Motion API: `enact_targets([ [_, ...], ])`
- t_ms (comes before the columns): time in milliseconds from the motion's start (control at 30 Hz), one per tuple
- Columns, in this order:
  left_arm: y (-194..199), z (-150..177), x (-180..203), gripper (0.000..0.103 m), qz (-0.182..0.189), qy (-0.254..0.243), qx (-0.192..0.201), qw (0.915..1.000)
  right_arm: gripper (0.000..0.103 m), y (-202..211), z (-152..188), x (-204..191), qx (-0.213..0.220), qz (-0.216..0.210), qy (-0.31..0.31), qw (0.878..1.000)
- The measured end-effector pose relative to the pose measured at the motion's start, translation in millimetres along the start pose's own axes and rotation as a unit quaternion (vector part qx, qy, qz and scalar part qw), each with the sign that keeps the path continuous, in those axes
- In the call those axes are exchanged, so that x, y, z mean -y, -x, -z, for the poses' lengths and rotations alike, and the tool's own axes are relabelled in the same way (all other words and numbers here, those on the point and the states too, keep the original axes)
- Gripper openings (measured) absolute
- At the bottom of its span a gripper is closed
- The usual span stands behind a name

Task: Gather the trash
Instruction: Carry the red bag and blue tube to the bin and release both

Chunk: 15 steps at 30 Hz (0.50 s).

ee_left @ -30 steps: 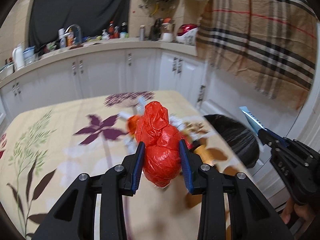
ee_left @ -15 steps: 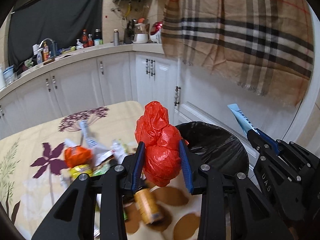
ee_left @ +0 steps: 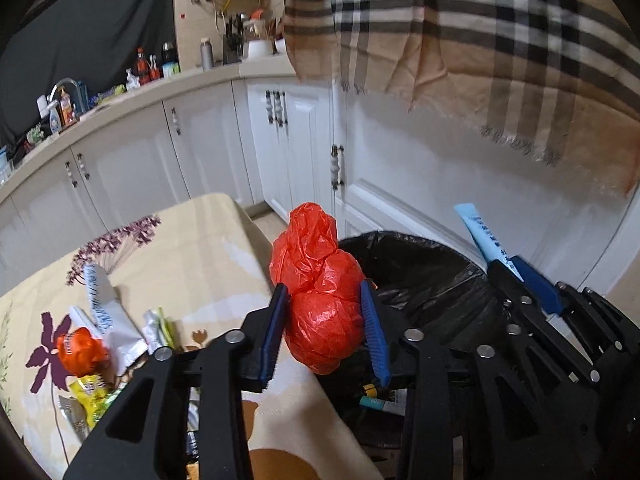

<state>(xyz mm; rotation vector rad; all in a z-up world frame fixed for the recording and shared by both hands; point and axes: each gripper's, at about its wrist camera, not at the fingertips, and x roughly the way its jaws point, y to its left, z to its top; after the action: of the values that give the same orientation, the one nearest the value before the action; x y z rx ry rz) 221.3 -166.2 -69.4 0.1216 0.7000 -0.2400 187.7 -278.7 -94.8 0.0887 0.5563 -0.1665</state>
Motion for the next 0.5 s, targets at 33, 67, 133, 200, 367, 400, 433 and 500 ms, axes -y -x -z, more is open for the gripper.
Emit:
enact_targets([
  [33,-2.3,-0.4,0.0,0.041,0.000,0.002,-0.003,1.0000,0.035,-3.3,0.4,1.3,-0.001,0.001,-0.004,1.000],
  [67,-3.8,-0.3,-0.6,0.044,-0.002,0.003,-0.005,1.0000,0.036,-5.2,1.4,2.5,-0.002,0.003,-0.005,1.000],
  [133,-5.8,-1.4,-1.0,0.048,-0.005,0.004,-0.006,1.0000,0.036,-9.0,2.6,3.7,-0.006,0.004,-0.007,1.000],
  [200,-5.8,-1.5,-2.9,0.050,-0.005,0.008,-0.008,0.9999,0.036,-9.1,4.0,4.1,-0.008,0.006,-0.008,1.000],
  [367,2.5,-4.0,-7.3,0.050,-0.005,0.016,-0.002,0.9999,0.036,-3.7,4.4,2.4,-0.009,0.006,-0.006,1.000],
  [400,7.2,-4.1,-8.9,0.050,-0.006,0.018,0.002,0.9998,0.036,-2.5,3.6,1.9,-0.010,0.005,-0.006,1.000],
  [433,10.5,-4.0,-10.3,0.051,-0.007,0.018,0.005,0.9998,0.036,1.2,3.5,0.8,-0.010,0.005,-0.006,1.000],
  [500,18.3,-2.7,-14.3,0.051,-0.008,0.019,0.008,0.9997,0.036,9.1,3.7,-1.8,-0.010,0.003,-0.005,1.000],
])
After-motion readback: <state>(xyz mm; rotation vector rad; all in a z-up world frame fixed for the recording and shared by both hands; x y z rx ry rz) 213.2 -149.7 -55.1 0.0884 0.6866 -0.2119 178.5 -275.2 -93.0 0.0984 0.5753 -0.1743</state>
